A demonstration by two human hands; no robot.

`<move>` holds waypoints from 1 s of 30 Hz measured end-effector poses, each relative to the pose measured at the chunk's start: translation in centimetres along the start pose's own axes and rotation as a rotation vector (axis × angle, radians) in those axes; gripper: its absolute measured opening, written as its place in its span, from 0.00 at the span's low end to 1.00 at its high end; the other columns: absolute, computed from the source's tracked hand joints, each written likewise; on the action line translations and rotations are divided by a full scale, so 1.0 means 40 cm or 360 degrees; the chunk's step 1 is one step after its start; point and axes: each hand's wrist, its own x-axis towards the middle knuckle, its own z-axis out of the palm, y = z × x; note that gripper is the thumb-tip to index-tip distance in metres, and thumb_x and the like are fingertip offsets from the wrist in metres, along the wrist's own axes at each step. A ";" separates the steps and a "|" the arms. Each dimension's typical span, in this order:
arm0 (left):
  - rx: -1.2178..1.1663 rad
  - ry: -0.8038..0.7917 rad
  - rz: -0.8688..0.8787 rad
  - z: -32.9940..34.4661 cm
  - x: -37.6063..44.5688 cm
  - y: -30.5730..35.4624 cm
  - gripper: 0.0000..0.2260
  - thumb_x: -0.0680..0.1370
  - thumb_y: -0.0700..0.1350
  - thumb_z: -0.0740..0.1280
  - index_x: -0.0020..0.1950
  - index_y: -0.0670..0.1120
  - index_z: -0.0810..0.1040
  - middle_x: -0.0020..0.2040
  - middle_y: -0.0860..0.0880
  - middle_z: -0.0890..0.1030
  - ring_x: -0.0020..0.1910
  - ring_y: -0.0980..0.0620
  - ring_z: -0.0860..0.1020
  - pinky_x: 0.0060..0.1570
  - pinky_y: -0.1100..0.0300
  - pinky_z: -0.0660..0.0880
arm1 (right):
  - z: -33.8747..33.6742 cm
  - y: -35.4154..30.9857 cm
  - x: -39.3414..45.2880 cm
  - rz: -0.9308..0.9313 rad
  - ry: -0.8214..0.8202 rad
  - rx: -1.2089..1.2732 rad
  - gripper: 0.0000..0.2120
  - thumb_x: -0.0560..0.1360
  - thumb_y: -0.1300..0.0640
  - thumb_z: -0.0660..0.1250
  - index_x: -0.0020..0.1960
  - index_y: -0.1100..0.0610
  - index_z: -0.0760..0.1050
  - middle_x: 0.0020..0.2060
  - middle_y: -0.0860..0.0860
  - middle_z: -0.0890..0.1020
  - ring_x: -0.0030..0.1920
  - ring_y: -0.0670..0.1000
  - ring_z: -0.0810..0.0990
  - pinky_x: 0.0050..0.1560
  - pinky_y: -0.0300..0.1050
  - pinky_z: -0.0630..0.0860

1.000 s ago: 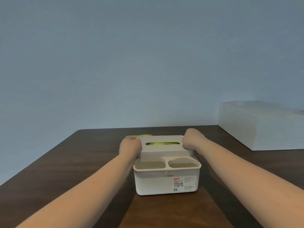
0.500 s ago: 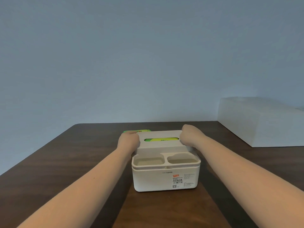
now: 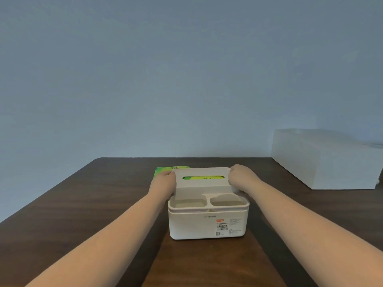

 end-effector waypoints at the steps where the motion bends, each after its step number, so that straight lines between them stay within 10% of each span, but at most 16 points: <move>1: 0.0017 -0.0018 0.0006 -0.002 -0.012 -0.008 0.14 0.79 0.43 0.54 0.37 0.42 0.73 0.33 0.48 0.71 0.32 0.50 0.68 0.32 0.60 0.63 | 0.002 0.007 -0.013 -0.0018 -0.0002 0.0104 0.15 0.78 0.61 0.56 0.60 0.66 0.73 0.50 0.58 0.77 0.46 0.57 0.73 0.48 0.49 0.73; 7: 0.0091 -0.0180 0.0047 -0.024 -0.070 -0.033 0.21 0.80 0.59 0.57 0.64 0.48 0.76 0.54 0.50 0.75 0.53 0.48 0.73 0.52 0.57 0.69 | 0.012 0.040 -0.091 -0.0086 0.0025 0.0286 0.26 0.81 0.44 0.46 0.61 0.62 0.72 0.52 0.56 0.79 0.49 0.55 0.77 0.47 0.48 0.71; 19: -0.0238 -0.0343 0.0137 -0.038 -0.149 -0.097 0.14 0.81 0.44 0.55 0.60 0.49 0.77 0.49 0.48 0.82 0.42 0.53 0.79 0.35 0.60 0.72 | 0.019 0.114 -0.217 -0.0168 -0.0211 0.0602 0.24 0.82 0.42 0.46 0.73 0.50 0.63 0.56 0.50 0.76 0.41 0.49 0.77 0.39 0.45 0.70; 30: -0.0146 -0.0258 0.0191 -0.033 -0.141 -0.110 0.15 0.80 0.44 0.54 0.59 0.52 0.77 0.50 0.50 0.82 0.47 0.52 0.79 0.38 0.58 0.74 | 0.037 0.120 -0.197 -0.0226 -0.0239 0.0484 0.21 0.82 0.43 0.45 0.63 0.53 0.68 0.40 0.51 0.80 0.31 0.50 0.76 0.33 0.42 0.68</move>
